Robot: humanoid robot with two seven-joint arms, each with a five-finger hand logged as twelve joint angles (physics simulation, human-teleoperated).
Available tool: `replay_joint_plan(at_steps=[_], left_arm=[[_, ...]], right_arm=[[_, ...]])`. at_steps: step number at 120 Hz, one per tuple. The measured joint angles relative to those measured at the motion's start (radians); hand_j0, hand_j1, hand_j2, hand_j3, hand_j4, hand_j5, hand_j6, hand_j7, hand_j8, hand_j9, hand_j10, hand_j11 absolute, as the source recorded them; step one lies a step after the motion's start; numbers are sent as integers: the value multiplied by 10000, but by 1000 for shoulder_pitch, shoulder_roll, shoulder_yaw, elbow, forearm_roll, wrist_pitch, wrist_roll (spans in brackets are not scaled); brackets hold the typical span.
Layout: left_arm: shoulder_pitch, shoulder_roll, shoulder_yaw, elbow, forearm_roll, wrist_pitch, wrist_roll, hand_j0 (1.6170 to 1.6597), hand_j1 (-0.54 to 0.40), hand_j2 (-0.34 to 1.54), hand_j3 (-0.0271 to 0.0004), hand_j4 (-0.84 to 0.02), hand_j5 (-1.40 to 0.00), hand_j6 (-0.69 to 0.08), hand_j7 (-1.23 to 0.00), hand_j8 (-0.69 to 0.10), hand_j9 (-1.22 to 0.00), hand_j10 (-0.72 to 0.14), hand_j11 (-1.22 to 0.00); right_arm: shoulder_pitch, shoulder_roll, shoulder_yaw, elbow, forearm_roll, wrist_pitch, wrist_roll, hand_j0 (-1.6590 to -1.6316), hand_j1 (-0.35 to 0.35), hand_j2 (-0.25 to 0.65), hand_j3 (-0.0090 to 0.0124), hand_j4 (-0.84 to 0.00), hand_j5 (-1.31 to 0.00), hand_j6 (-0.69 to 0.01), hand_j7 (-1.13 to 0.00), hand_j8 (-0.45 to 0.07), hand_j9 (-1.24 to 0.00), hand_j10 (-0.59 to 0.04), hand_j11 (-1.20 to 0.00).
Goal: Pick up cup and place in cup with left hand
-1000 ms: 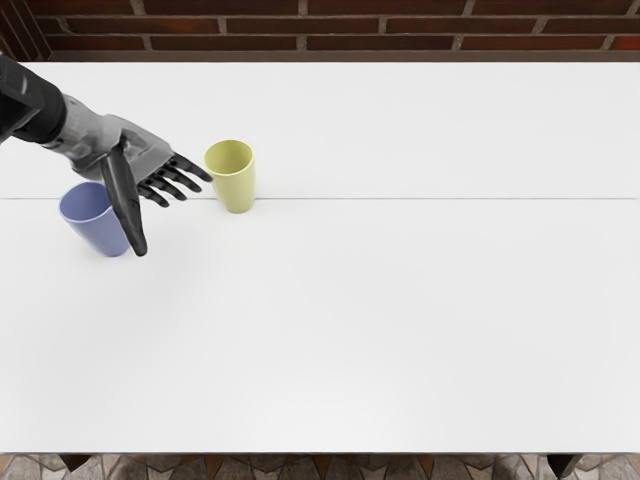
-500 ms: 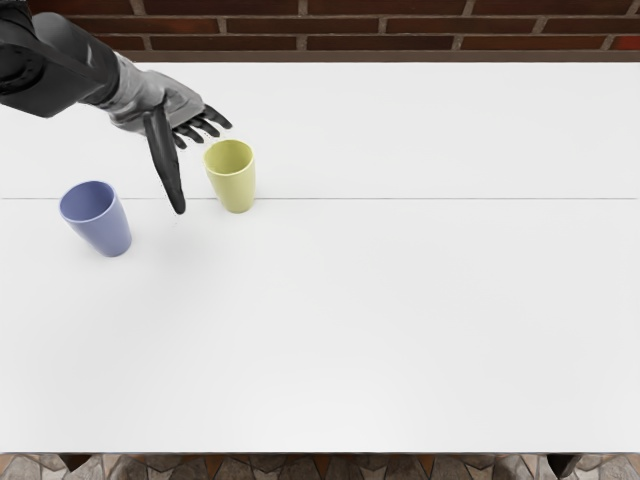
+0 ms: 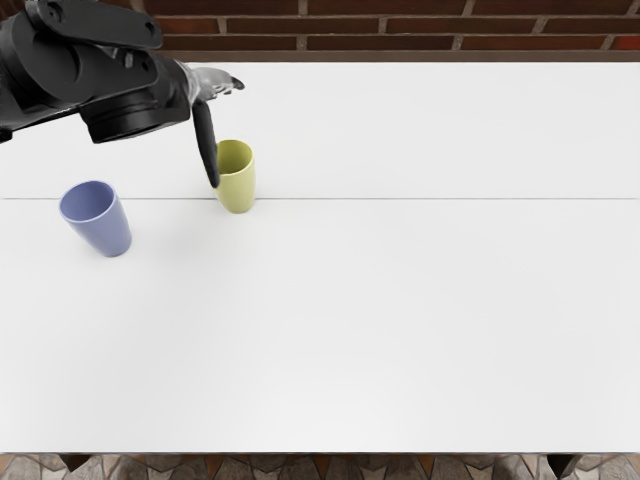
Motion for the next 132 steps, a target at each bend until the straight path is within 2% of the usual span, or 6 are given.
replay_joint_plan(at_steps=[9,41,59,73,102,132], left_arm=[[39,-14,-11,5,19,1,0,16581,3402,17,0,-83,-99,-87,-98,-85,-98,-80,-98],[47,-28,-20,51,44,7,0,16581,3414,17,0,-74,-87,-78,-86,-76,-86,-72,-86],[129,-95,-12,117,82,18,-1,16581,3402,19,0,-85,-100,-90,-100,-88,-99,-83,-99],[135,-110,-10,146,126,38,-1,16581,3392,21,0,-93,-111,-98,-110,-96,-110,-91,-110],[199,-126,-1,187,168,54,0,16581,3356,28,0,-125,-151,-130,-151,-128,-150,-123,-150],[214,-137,1,208,162,72,1,16581,3266,43,0,-200,-249,-205,-248,-203,-248,-198,-247]], right_arm=[[0,0,0,0,0,0,0,-16581,-3331,-28,0,-131,-172,-129,-172,-131,-172,-131,-172],[0,0,0,0,0,0,0,-16581,-3331,-28,0,-130,-172,-129,-172,-130,-172,-131,-172],[0,0,0,0,0,0,0,-16581,-3331,-28,0,-130,-172,-129,-172,-130,-172,-131,-172],[0,0,0,0,0,0,0,-16581,-3331,-28,0,-130,-172,-129,-172,-130,-172,-131,-172],[0,0,0,0,0,0,0,-16581,-3331,-28,0,-130,-172,-129,-172,-130,-172,-131,-172],[0,0,0,0,0,0,0,-16581,-3331,-28,0,-130,-172,-129,-172,-130,-172,-131,-172]])
